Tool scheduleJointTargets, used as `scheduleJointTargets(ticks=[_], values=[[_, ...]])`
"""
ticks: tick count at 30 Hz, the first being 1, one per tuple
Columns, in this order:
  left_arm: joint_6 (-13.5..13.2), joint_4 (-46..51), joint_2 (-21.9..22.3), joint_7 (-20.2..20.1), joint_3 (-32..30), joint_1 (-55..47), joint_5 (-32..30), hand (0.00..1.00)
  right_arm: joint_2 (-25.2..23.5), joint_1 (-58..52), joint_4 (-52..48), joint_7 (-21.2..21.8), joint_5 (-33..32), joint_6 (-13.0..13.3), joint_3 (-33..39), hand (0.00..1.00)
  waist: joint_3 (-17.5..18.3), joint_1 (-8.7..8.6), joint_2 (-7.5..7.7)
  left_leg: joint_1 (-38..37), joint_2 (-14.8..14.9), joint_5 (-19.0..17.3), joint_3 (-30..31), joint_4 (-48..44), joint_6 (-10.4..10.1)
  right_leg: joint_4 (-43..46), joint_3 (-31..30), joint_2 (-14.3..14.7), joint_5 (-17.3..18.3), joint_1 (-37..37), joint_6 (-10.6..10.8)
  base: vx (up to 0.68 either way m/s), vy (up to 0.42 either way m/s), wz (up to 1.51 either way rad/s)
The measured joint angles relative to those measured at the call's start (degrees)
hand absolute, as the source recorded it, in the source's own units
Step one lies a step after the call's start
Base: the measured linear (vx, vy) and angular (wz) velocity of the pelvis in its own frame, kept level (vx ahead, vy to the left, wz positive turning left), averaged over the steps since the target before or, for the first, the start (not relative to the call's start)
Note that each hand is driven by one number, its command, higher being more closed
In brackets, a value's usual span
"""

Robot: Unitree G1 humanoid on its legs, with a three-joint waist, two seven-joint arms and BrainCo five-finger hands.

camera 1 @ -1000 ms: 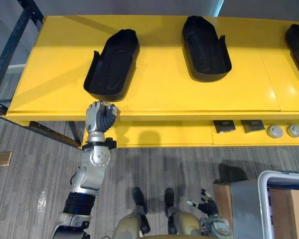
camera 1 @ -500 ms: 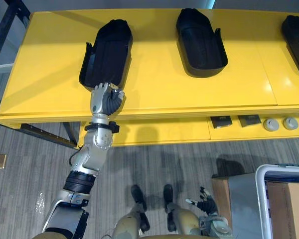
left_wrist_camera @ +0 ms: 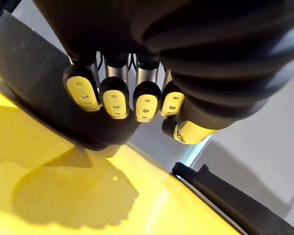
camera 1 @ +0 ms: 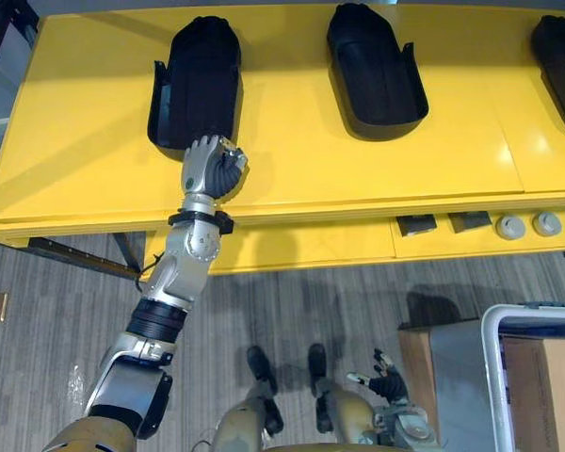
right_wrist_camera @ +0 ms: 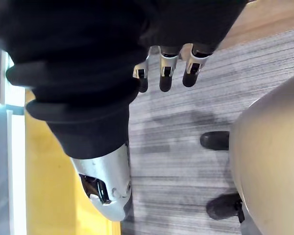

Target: Walk over and take plastic housings, then place them on the shelf

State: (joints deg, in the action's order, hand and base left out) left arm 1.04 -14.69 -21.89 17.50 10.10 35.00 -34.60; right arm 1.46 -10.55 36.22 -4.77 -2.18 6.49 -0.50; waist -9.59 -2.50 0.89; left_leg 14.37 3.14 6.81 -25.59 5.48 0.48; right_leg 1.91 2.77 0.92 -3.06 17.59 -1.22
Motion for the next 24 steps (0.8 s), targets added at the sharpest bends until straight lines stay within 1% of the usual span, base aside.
scheduleJointTargets(ticks=[9,11,13,14,15,17,18,19,21,23,24], values=[[0.0,-0.3,-0.4,0.0,-0.1,0.1,0.3,1.0,0.0,-0.2,-1.4,0.0,0.0,0.0,0.0,0.0,0.0,0.05,0.0,0.0,0.0,0.0,0.2,0.0,0.0,0.0,0.3,-0.1,0.0,-0.2,0.0,0.0,-0.002,0.0],[0.0,2.4,-0.3,0.1,0.0,-0.1,0.4,1.0,0.0,-0.3,-1.6,0.0,0.0,0.0,0.0,0.0,0.0,0.15,0.0,-0.1,0.0,0.0,0.4,0.0,0.0,0.0,0.4,-0.1,0.0,-0.2,0.0,0.03,-0.017,0.03],[-0.3,8.9,-0.3,0.4,0.0,-0.4,1.2,1.0,0.0,-0.5,-1.5,0.0,0.0,0.0,0.1,0.0,0.0,0.3,0.0,-0.3,0.0,0.0,0.8,0.0,0.0,0.0,0.7,-0.1,0.0,-0.6,0.0,0.03,-0.014,0.06],[-0.7,12.1,-0.3,0.6,-0.2,-1.0,1.9,1.0,0.0,-0.6,-1.4,0.0,0.0,0.0,0.1,0.0,0.0,0.31,0.0,-0.7,0.0,0.3,1.0,0.0,0.4,0.0,0.9,-0.1,0.0,-1.2,0.0,0.03,-0.01,0.09],[-1.9,16.2,-0.1,1.5,-0.6,-2.7,3.0,1.0,-0.1,-0.6,-1.0,0.0,0.0,0.0,0.2,0.0,0.0,0.13,-0.01,-1.7,-0.1,0.3,1.3,0.0,0.4,-0.1,1.1,-0.1,0.1,-2.2,0.0,0.03,-0.004,0.09],[-3.9,21.4,0.5,1.8,-0.9,-5.2,5.0,1.0,-0.1,-1.1,-0.7,-0.1,0.0,0.0,0.5,0.0,0.0,0.18,-0.01,-2.9,-0.2,0.2,1.9,0.0,0.3,-0.1,1.6,-0.2,0.7,-3.6,-0.1,0.05,-0.008,0.16],[-5.6,25.2,0.6,2.3,-1.9,-7.6,6.7,1.0,-0.1,-1.0,0.2,-0.1,0.0,0.0,0.7,0.0,0.0,0.29,-0.01,-3.6,-0.2,0.2,2.2,0.0,0.3,-0.1,2.0,-0.2,1.0,-4.5,-0.2,0.03,-0.019,0.22],[-7.6,29.8,0.7,2.9,-4.8,-11.0,9.2,1.0,-0.1,-0.6,1.3,0.0,0.0,0.0,1.5,0.0,0.0,0.6,-0.03,-4.2,-0.2,0.1,2.6,0.0,0.2,0.0,2.3,-0.2,1.3,-5.2,-0.1,0.01,-0.02,0.17],[-9.1,32.6,0.9,3.2,-8.4,-13.9,10.9,1.0,0.0,-0.5,2.2,0.0,0.0,0.0,2.2,0.0,0.0,0.67,-0.04,-4.9,-0.2,0.0,3.3,0.1,0.0,0.0,2.7,-0.2,1.5,-6.1,-0.1,0.0,-0.012,0.15],[-11.1,34.9,0.9,4.8,-16.1,-17.4,15.8,1.0,0.3,-0.4,4.3,-0.1,0.1,-0.2,3.2,0.0,0.0,0.81,-0.09,-6.4,-0.2,-0.1,4.5,0.2,-0.1,-0.1,3.9,-0.2,2.0,-8.0,-0.3,0.01,-0.006,0.3],[-12.0,35.6,0.9,6.7,-21.0,-19.1,19.2,1.0,0.3,-0.3,5.5,-0.1,0.1,-0.3,4.1,0.0,0.2,1.13,-0.14,-6.9,-0.2,-0.1,5.0,0.4,-0.1,-0.1,4.5,-0.2,2.2,-8.8,-0.3,0.0,-0.003,0.26]])
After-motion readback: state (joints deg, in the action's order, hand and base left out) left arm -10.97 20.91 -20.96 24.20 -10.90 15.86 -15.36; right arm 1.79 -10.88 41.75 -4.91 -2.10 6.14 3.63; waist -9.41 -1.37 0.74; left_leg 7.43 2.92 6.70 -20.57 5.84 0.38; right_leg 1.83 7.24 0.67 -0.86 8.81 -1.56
